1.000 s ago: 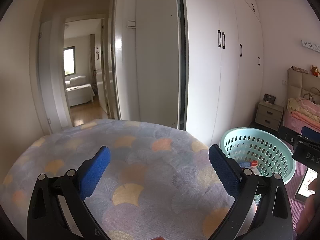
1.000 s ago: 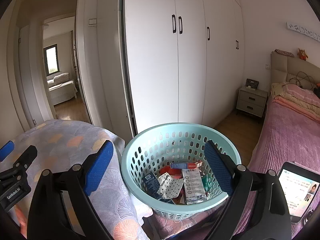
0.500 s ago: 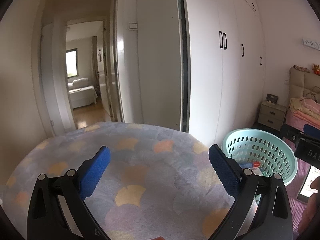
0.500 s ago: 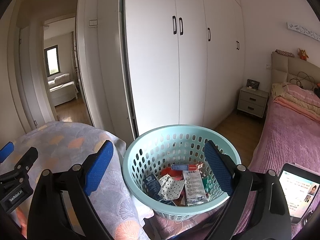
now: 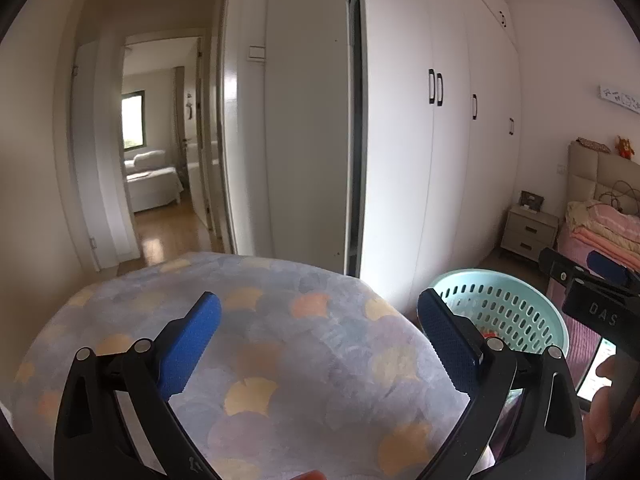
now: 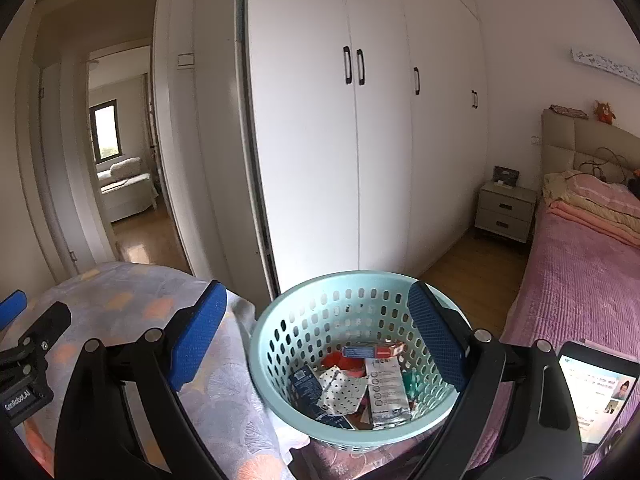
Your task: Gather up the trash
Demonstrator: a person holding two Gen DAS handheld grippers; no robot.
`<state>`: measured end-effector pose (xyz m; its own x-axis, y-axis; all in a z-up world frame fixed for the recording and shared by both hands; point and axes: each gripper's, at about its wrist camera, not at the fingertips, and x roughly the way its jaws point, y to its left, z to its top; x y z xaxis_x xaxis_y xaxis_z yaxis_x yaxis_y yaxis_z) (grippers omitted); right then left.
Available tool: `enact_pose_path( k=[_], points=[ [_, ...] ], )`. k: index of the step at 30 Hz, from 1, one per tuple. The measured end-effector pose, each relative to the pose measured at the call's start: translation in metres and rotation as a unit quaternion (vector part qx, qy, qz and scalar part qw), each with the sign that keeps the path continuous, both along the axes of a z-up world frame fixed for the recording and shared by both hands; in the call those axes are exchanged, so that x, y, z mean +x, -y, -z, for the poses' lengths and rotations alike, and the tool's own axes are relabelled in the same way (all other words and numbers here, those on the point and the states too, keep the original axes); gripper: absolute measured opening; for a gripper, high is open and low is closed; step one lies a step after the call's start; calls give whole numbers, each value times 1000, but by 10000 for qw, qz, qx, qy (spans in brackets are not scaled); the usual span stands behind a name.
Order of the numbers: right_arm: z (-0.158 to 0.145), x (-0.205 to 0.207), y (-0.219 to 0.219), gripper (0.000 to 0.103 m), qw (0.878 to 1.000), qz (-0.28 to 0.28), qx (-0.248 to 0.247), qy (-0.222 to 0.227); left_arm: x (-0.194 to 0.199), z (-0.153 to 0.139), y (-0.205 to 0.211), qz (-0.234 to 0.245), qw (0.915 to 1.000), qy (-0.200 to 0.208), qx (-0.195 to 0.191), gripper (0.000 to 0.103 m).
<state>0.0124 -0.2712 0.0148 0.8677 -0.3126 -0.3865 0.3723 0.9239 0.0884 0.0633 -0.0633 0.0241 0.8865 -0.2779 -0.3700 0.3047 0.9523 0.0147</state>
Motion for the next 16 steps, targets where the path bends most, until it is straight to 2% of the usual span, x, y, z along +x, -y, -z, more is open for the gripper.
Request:
enact_pose_path(
  k=[12, 16],
  points=[
    [-2, 14, -23, 88, 9995, -319, -21, -63, 4, -2, -26, -362, 9993, -109, 1, 95],
    [-3, 24, -42, 88, 9985, -520, -134, -66, 6, -4, -48, -693, 9976, -75, -42, 95]
  ],
)
